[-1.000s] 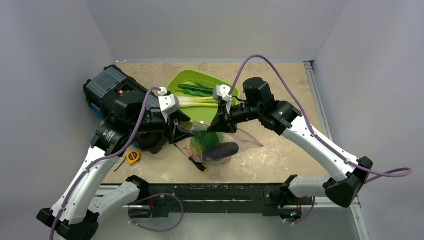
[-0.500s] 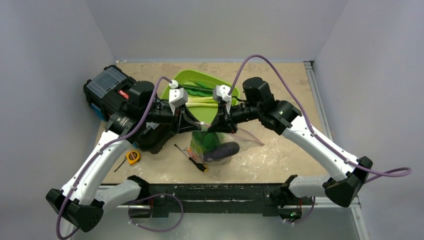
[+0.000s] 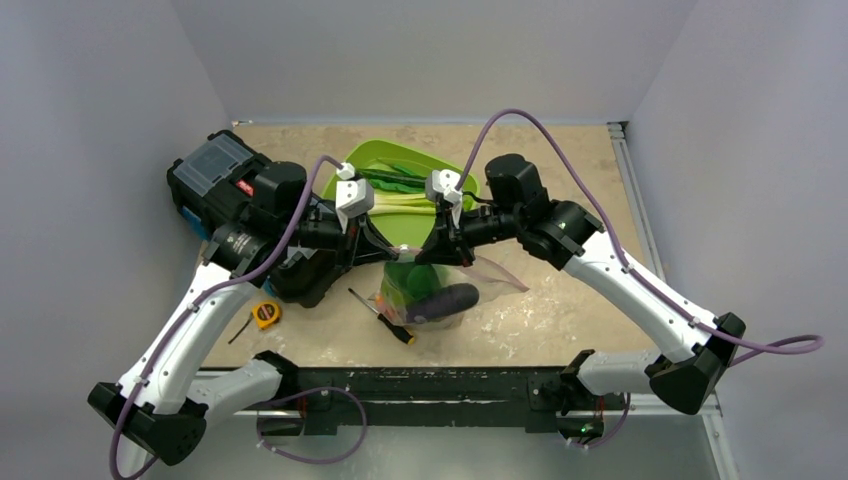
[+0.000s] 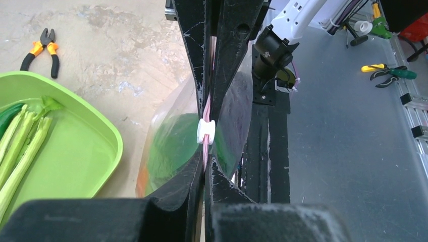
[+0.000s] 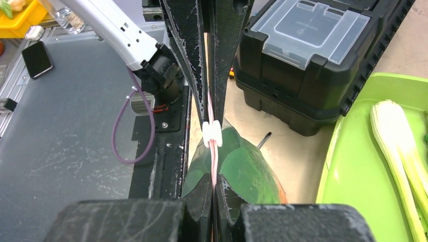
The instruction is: Place the food in the zip-top bag and seal the zipper
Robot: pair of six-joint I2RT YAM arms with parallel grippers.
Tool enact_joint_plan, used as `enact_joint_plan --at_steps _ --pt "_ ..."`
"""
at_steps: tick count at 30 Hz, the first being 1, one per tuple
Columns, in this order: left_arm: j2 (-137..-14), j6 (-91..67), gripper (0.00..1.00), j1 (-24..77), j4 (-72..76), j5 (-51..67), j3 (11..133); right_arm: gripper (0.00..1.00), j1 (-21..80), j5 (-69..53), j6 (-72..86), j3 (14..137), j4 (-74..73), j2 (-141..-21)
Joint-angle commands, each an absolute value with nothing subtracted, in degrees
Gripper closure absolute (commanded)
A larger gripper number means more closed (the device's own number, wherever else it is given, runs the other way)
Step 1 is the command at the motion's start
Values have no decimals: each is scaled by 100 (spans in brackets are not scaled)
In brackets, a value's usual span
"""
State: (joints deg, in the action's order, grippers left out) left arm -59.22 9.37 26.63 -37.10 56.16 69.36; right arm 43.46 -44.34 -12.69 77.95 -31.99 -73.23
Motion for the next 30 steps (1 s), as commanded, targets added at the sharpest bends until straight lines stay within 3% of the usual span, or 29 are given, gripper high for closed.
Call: enact_joint_plan --at_steps 1,3,5,8,19,27,30 --pt "-5979 1048 100 2645 -3898 5488 7276 95 4324 -4222 -1285 8131 -3143 -7278" --pt "-6066 1026 100 2645 -4098 5400 7414 69 4329 -4130 -1198 8149 -3069 -7262" --pt "-6046 885 100 2658 -4100 5160 7431 51 4358 -4045 -1093 8156 -2946 -7260" --pt "-5876 725 100 2671 -3915 4689 7295 44 4509 -3945 -1013 8150 -2744 -7282" --pt "-5708 556 100 2672 -3596 4631 7102 46 4729 -3756 -926 8500 -2412 -7752" --pt "-5740 516 100 2671 -3565 4606 7127 65 4810 -3653 -954 8605 -2427 -7854" --pt "-5763 519 100 2672 -3600 4618 7128 65 4817 -3604 -956 8587 -2400 -7833"
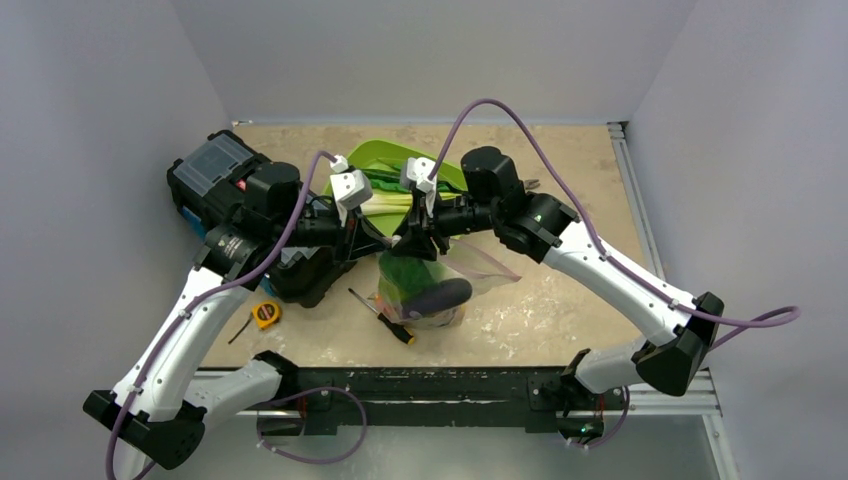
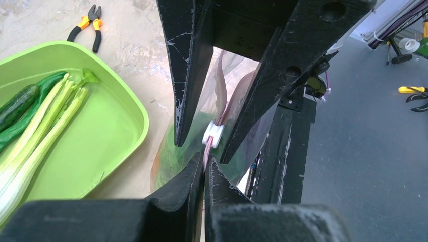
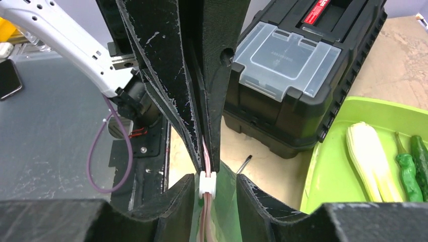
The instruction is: Place the food in the zip-top bag and seal the zipper
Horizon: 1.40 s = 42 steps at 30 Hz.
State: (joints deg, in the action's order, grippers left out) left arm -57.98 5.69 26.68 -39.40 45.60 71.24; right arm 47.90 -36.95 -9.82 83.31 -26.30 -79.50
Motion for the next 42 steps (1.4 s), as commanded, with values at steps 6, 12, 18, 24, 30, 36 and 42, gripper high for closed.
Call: enact_joint_plan --at_steps 6,12,18,24,30,36,42 --pt "-5773 551 100 2672 -3617 4627 7136 74 4821 -3582 -947 8610 -2370 -7847" --pt "-5763 604 100 2672 -3676 4665 7137 73 4825 -3538 -926 8658 -2360 -7870" --pt "-5774 633 100 2672 -3685 4753 7124 85 4845 -3478 -986 8773 -2499 -7953" --pt "-5675 648 100 2667 -3744 4217 7096 100 4852 -3144 -1002 8568 -2528 -7762" --pt "-5445 515 100 2647 -3603 3632 6923 100 4843 -2985 -973 7919 -2336 -7226" --pt "-5287 314 100 2594 -3388 3237 6784 100 4843 -2739 -1008 7640 -2694 -6829" --pt "-5270 249 100 2556 -3366 3012 6896 100 4844 -2601 -999 7431 -2952 -6373"
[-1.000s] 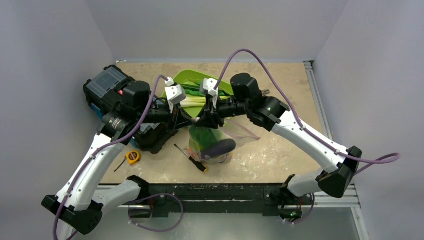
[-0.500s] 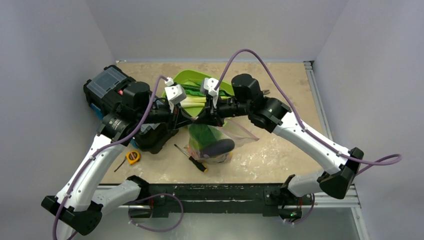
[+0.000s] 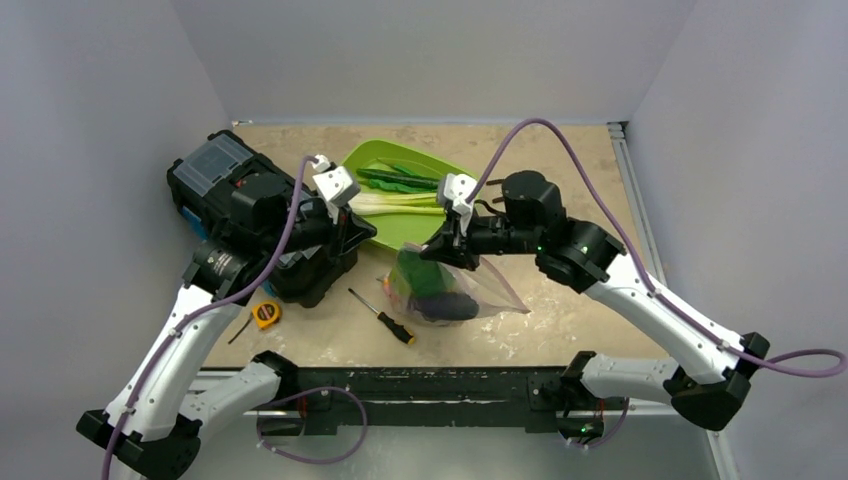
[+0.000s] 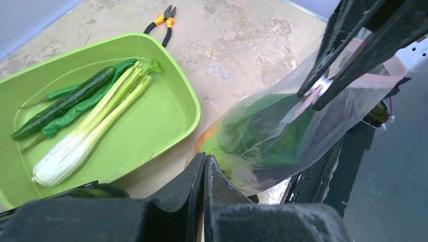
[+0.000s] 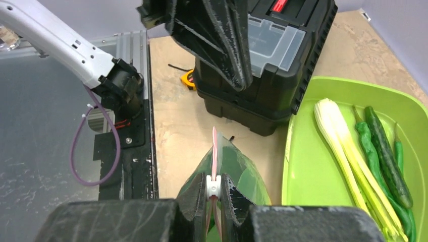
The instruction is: Place the food in the zip-top bag and seal the zipper
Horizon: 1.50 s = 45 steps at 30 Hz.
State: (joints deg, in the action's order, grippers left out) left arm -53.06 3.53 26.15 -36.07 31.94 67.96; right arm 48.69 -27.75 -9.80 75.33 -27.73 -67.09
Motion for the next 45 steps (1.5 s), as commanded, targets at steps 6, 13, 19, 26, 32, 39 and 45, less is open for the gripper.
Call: enact_joint_plan --at_steps 6,13,19,26,32,39,45 --pt "-5478 91 54 2530 -2563 5341 6846 100 4843 -2960 -988 7567 -2840 -6596" --pt "-5777 -69 45 2742 -2503 6398 7082 100 4844 -3133 -1087 7781 -2819 -6816" --pt "-6012 544 45 3336 -3194 5790 7143 100 4844 -3200 -1095 7894 -2793 -6890" --pt "-5971 606 48 3370 -3018 5336 7057 100 4843 -3283 -1053 7910 -2819 -6899" --pt "-5741 640 45 3352 -2777 4852 6965 100 4844 -3301 -1104 7935 -2874 -6908" --pt "-6026 650 52 3332 -3004 5355 7140 100 4843 -3336 -1123 7919 -2883 -6909" --pt "-6125 772 58 3337 -3107 5423 7079 100 4847 -3349 -1160 7916 -2908 -6891"
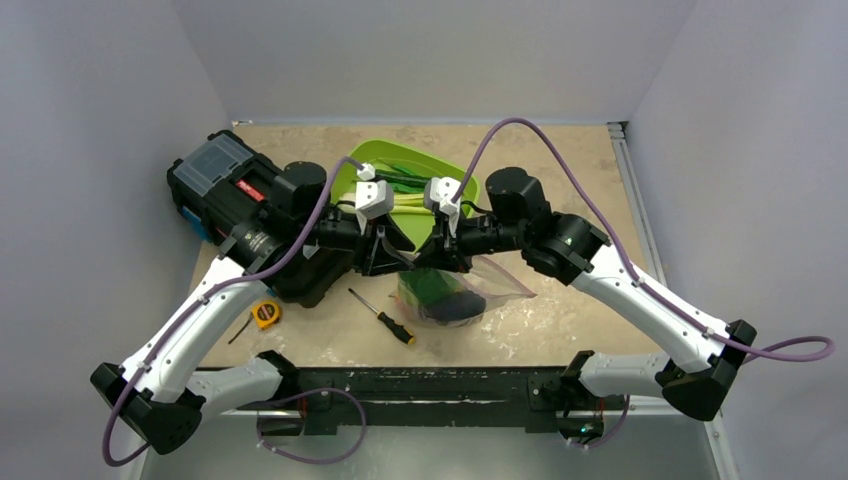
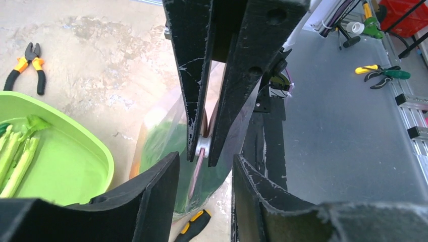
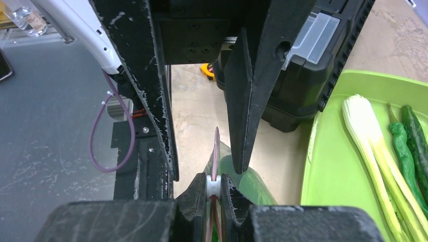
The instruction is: Place the food in the zip-top bag and seal the zipper
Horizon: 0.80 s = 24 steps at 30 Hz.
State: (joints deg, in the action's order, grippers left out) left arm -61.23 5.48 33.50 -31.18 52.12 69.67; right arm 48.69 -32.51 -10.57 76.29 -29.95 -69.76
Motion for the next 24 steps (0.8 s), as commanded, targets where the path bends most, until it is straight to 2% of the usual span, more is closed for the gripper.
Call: enact_joint_plan --at_steps 1,5,13,15,19,24 --pt "-6130 773 60 3332 -3106 5442 7082 100 4843 -3356 -1166 7906 -2905 -6891" --pt "-6170 733 77 3332 -3083 5476 7111 100 4843 -3374 -1169 7899 -2927 -6876" --pt "-6161 866 100 3338 -3270 5355 7163 100 4845 -3363 -1173 7882 -2886 -6832" --pt "-6154 922 100 3331 -3436 4971 7220 100 4843 -3331 -1139 7855 -2862 -6821" --pt "-6090 989 100 3341 -3972 3372 7419 100 4843 -3158 -1051 7830 -2870 -6782" --pt "-5576 895 100 3284 -3797 1951 7200 100 4843 -2781 -1030 7747 -3016 -6630"
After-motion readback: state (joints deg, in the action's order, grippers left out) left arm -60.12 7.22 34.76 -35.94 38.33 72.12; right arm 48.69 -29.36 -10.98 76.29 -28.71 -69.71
